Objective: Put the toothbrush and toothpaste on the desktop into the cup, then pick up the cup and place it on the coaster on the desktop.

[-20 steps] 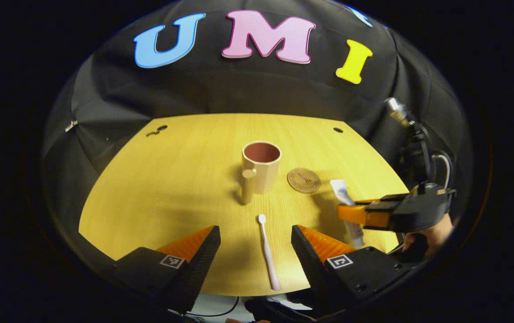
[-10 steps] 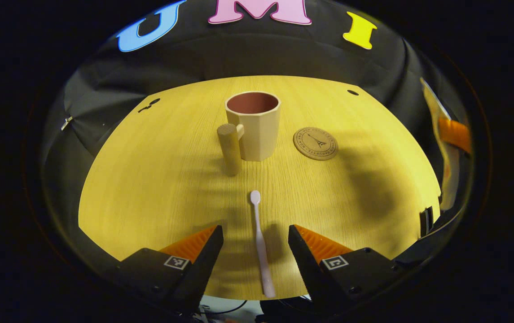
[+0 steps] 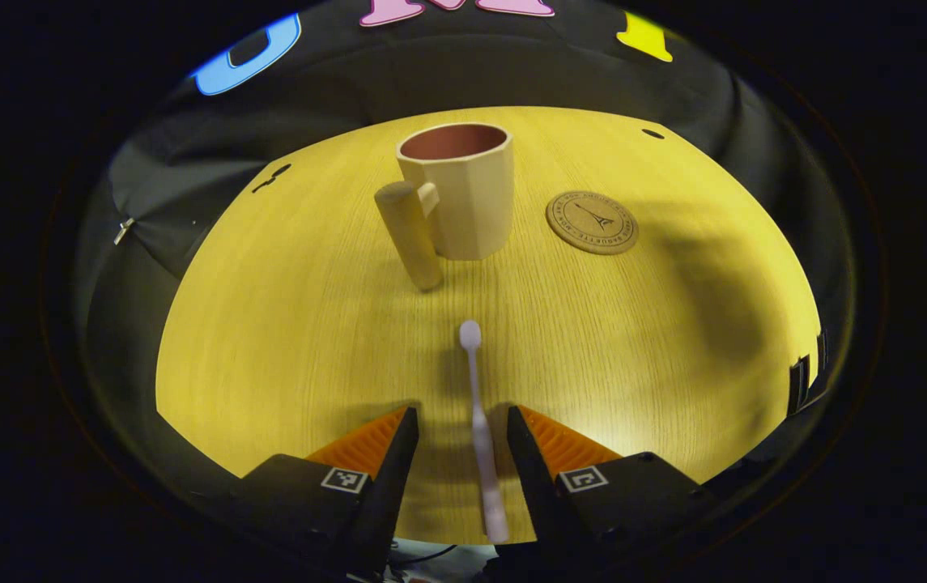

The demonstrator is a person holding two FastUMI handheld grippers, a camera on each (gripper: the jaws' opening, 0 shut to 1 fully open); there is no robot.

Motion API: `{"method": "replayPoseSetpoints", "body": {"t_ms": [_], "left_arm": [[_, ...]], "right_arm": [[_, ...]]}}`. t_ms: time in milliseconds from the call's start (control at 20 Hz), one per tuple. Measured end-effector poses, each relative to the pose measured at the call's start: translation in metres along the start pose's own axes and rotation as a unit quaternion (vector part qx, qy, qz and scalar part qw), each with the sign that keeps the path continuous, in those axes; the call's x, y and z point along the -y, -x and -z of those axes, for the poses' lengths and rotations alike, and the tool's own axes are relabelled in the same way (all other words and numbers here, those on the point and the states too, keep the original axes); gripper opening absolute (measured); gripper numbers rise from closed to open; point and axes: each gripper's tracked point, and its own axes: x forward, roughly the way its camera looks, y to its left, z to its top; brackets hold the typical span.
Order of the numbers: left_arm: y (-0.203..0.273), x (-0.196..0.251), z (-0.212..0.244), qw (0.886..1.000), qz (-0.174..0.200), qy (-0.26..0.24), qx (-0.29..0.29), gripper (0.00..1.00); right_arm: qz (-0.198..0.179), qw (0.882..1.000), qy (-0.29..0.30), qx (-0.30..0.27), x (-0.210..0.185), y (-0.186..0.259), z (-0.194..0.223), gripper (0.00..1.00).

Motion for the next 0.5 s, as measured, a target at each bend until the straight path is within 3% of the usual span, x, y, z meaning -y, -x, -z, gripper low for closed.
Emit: {"method": "replayPoseSetpoints", "body": {"t_ms": [250,400,500], "left_arm": [[-0.006,0.008,-0.002,1.000,0.023,0.020,-0.001,0.64],[-0.008,0.016,-0.004,0.999,0.042,0.032,0.000,0.32],[-0.008,0.016,-0.005,0.999,0.042,0.018,0.000,0.24]], "right_arm": [[0.002,1.000,-0.006,0.005,0.008,0.007,-0.003,0.26],[0.006,1.000,-0.012,0.008,0.010,0.011,-0.004,0.27],[0.009,1.000,-0.017,0.011,0.010,0.013,-0.004,0.27]]}}
